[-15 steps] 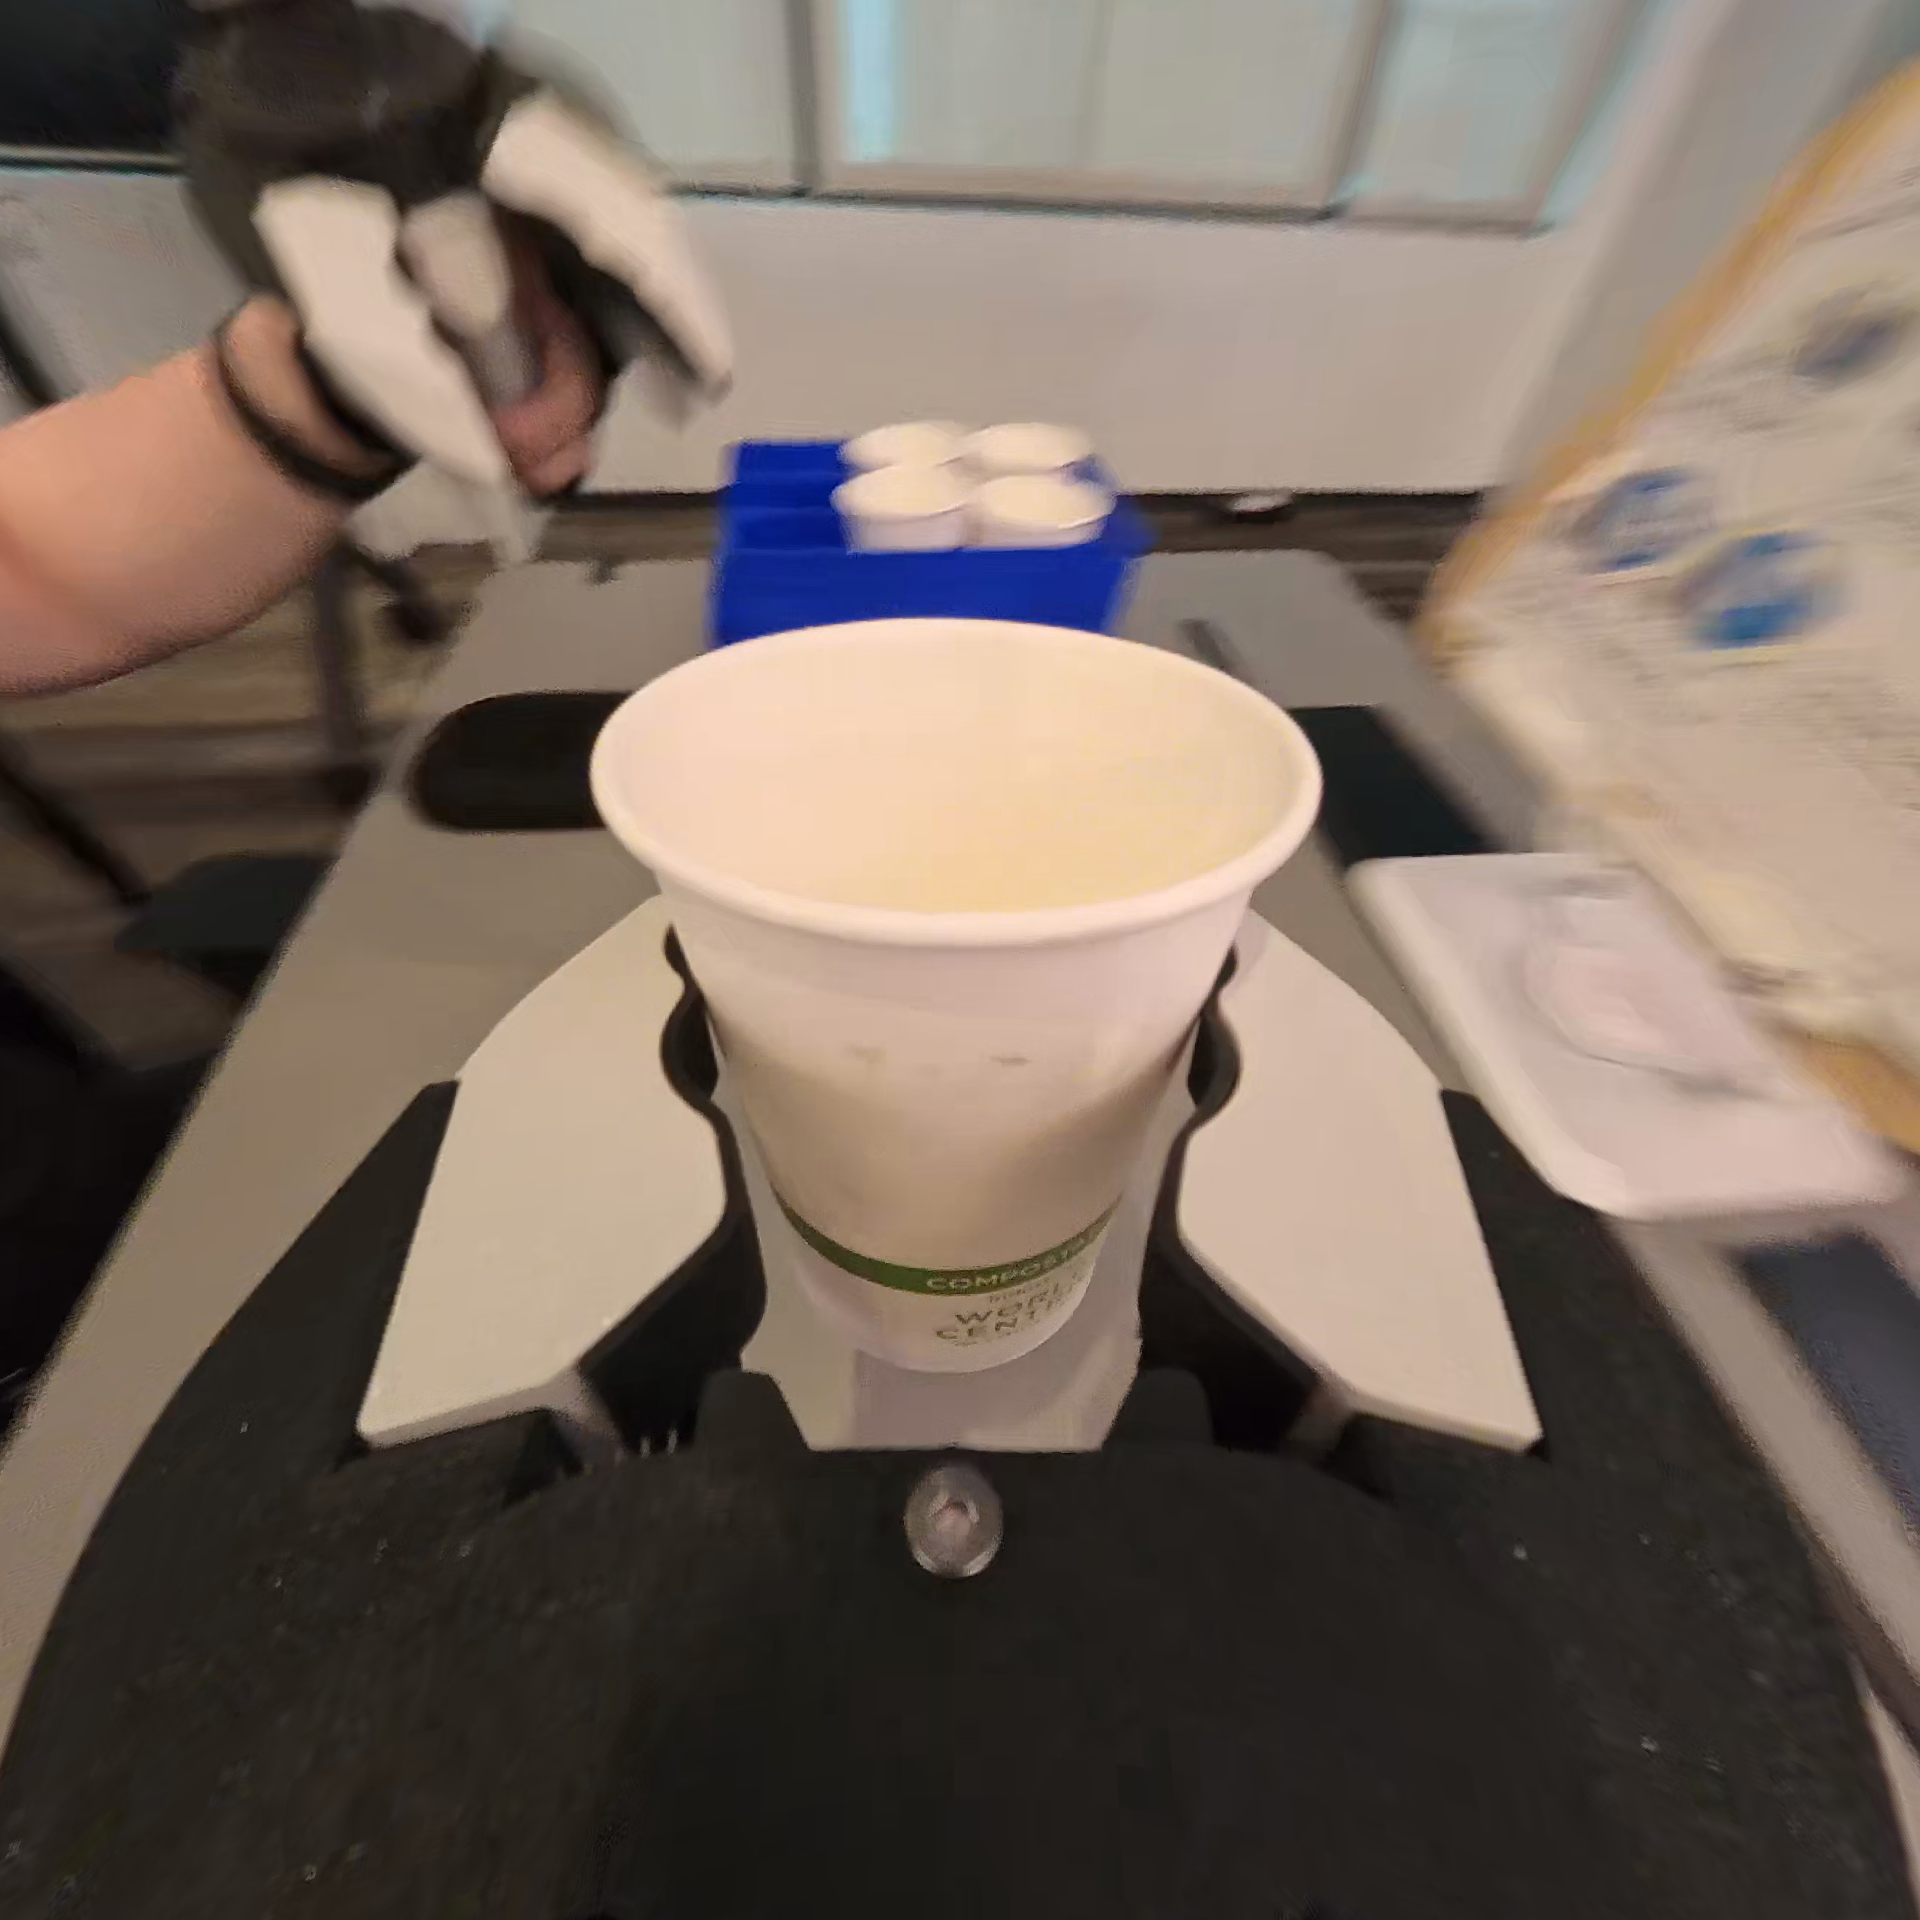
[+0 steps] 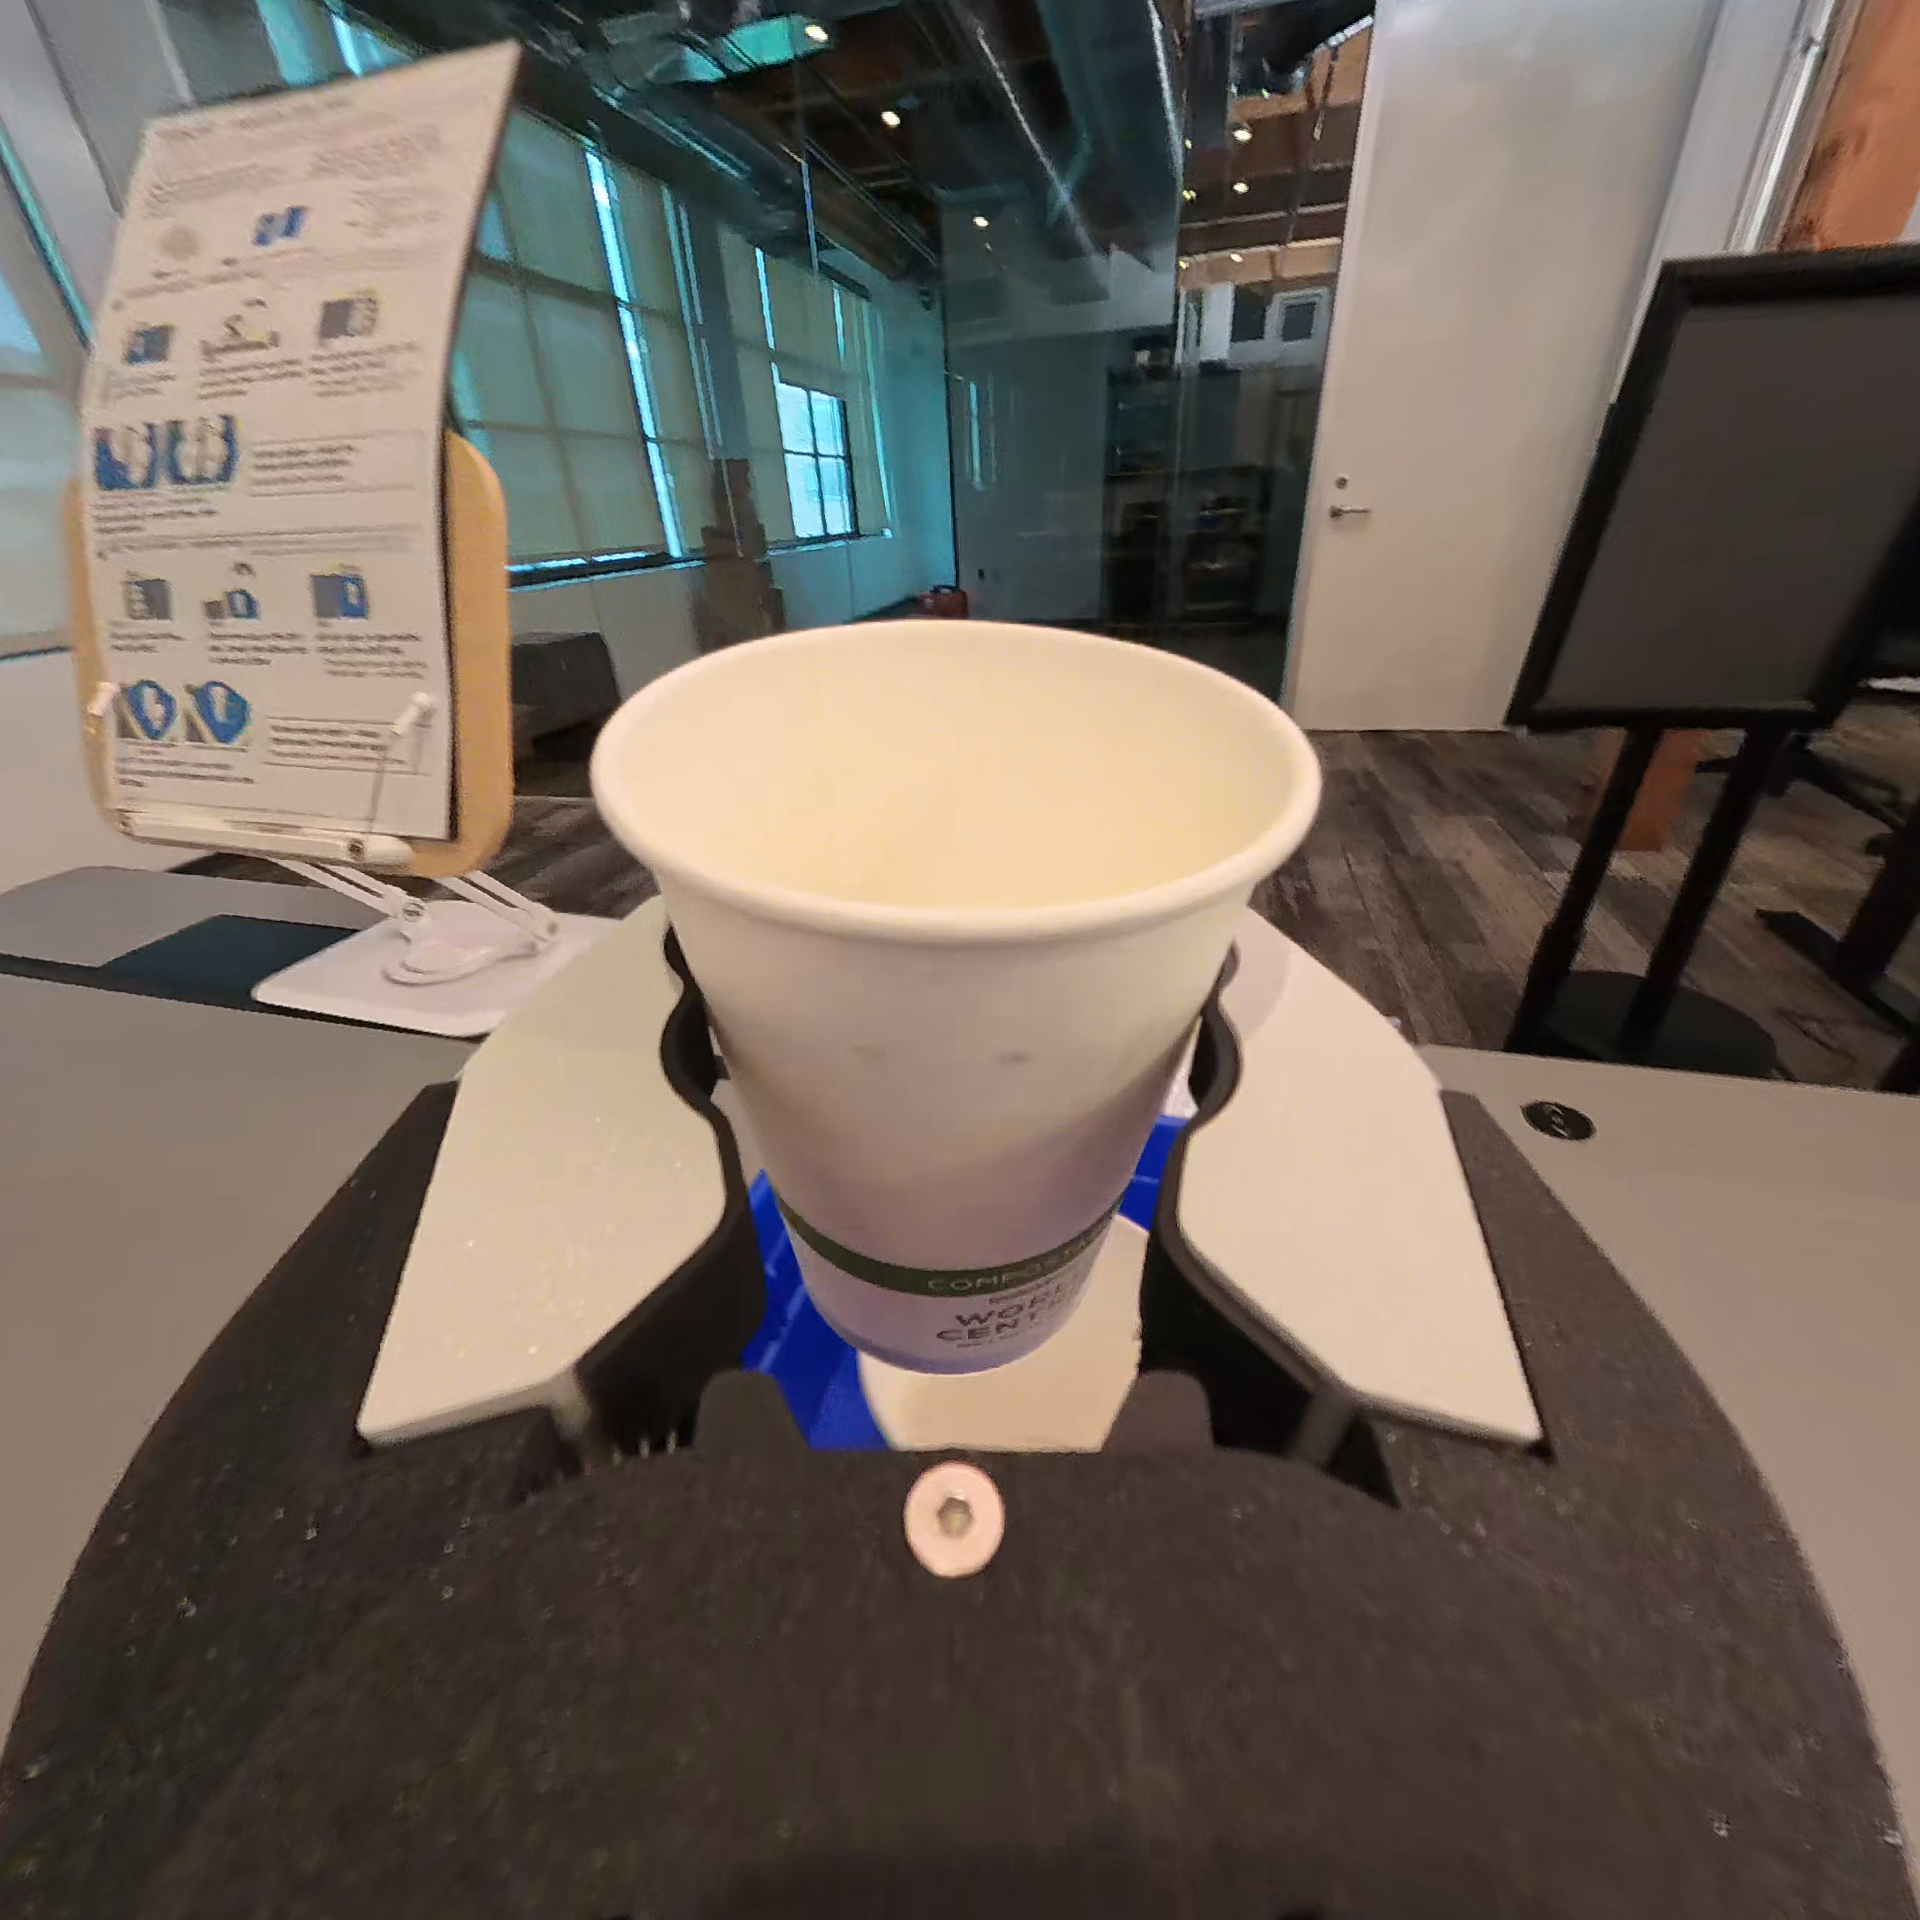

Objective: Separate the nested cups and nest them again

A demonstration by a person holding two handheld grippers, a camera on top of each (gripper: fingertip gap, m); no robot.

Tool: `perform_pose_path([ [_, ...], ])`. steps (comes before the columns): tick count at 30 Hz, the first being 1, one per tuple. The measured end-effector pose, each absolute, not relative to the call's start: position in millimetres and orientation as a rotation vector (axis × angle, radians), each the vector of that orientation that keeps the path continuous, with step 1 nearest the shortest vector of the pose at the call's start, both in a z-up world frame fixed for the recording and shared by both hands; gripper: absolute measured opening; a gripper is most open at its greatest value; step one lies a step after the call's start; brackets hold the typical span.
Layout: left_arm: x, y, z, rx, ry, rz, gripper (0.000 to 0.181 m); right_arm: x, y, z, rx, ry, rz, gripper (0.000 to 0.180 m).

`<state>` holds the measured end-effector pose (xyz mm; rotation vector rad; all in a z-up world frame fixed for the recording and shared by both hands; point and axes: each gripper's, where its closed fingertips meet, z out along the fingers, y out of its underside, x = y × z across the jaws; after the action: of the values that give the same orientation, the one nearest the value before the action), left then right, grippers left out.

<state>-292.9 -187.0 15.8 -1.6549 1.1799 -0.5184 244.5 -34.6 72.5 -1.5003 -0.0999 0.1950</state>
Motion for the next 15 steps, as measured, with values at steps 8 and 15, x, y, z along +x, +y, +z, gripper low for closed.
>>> perform_pose_path([
  [8,-288,-196,21,-1.625,1.199,-0.513,0.058,251,-19,33,-1.598,-0.107,0.152,0.090],
  [15,-287,-198,18,-1.637,1.201,-0.510,0.058,257,-13,5,-1.698,-0.100,0.117,0.091],
])
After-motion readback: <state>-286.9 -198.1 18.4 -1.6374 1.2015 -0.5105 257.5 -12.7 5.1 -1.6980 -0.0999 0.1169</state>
